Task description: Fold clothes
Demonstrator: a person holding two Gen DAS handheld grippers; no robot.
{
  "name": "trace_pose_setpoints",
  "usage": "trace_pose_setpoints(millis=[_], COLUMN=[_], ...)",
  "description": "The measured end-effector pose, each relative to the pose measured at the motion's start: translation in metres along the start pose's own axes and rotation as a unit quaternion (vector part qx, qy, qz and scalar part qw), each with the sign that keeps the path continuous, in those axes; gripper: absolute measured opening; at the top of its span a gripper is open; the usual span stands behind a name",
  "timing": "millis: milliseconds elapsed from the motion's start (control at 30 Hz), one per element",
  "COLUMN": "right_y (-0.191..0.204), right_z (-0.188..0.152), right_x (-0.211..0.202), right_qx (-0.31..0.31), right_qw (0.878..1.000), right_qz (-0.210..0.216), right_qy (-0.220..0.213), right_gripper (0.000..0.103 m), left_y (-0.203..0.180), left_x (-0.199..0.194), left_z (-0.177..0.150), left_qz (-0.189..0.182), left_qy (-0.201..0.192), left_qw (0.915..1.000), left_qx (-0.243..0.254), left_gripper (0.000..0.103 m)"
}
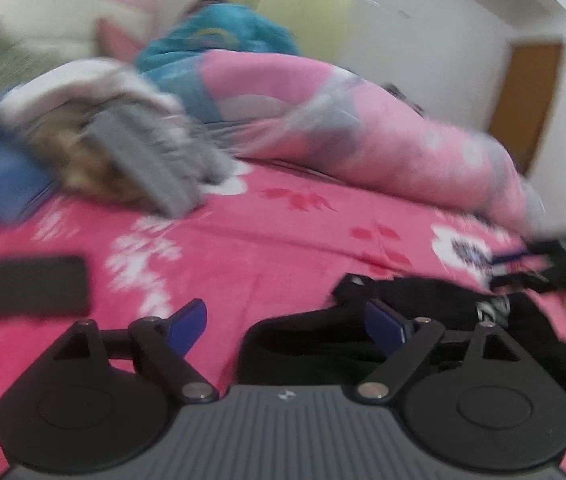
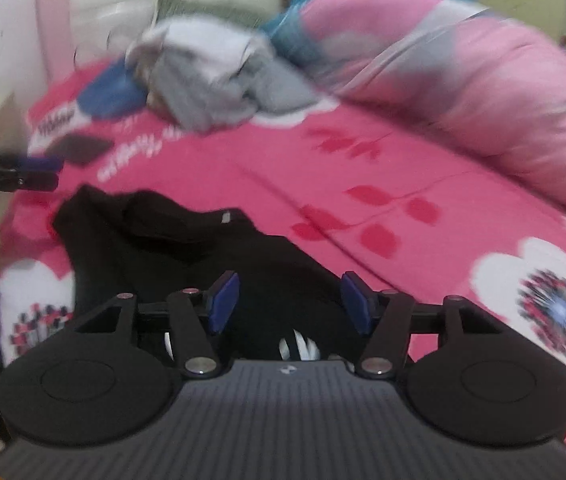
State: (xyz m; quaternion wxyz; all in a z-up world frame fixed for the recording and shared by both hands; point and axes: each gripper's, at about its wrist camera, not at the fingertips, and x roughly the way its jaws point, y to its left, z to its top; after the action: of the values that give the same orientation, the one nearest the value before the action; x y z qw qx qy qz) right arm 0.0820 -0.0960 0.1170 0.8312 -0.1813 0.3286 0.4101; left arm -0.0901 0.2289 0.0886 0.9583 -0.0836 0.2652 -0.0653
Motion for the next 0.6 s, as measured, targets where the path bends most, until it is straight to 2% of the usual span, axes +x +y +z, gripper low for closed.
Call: trace_pose_setpoints(millis=[100,167,267,367,400,433,500,533,600], right_y=[0.007,0.007,0.003,-0.007,-0.008,-0.009,-0.006,-0.001,0.012], right_z=[0.014,0.020,0.026,0.029,0.028,0.026,0.026,0.026,0.027], right_x=[0.044,0.066,0.090,0.109,0.113,0.117,0.123,0.120,0.110], right_qx=[-0.035,-0.050,-0.049,-0.019,-0.006,0.007,0.018,0.013,-0.006], right_qw=[0.998,0.996,0.995,0.995,0.994,0.994,0.994,0.994,0.997], right_qz=[0.006,0.004,0.010,0.035,0.043,0.051,0.060,0.056,0.033], right_qy=[0.047,0.068,0.083,0.094,0.096,0.098,0.094,0.089,0.070], right_gripper=[0.060,0.061,0.062,0.062,0.058,0.054,0.017,0.007,0.003], left_y=[-0.017,-0.022,-0.019,-0.009,-0.007,-0.005,-0.002,0.000,0.004], left_x=[0.025,0.038,0.050,0.053,0.052,0.051,0.048,0.047,0.044], left_z=[0.002,-0.001,-0.008,-0.013,-0.014,-0.015,-0.017,-0.019,-0.021], left_qz=[-0.017,-0.020,-0.014,-0.009,-0.007,-0.005,-0.001,0.000,0.004], left_qy=[0.027,0.043,0.059,0.068,0.069,0.070,0.072,0.073,0.075], left_qw=[0.9978,0.9956,0.9946,0.9958,0.9960,0.9961,0.9963,0.9964,0.9965], left_qx=[0.058,0.081,0.084,0.060,0.057,0.053,0.046,0.042,0.035], left_gripper=[0.087,0.082,0.065,0.037,0.028,0.026,0.027,0.031,0.039])
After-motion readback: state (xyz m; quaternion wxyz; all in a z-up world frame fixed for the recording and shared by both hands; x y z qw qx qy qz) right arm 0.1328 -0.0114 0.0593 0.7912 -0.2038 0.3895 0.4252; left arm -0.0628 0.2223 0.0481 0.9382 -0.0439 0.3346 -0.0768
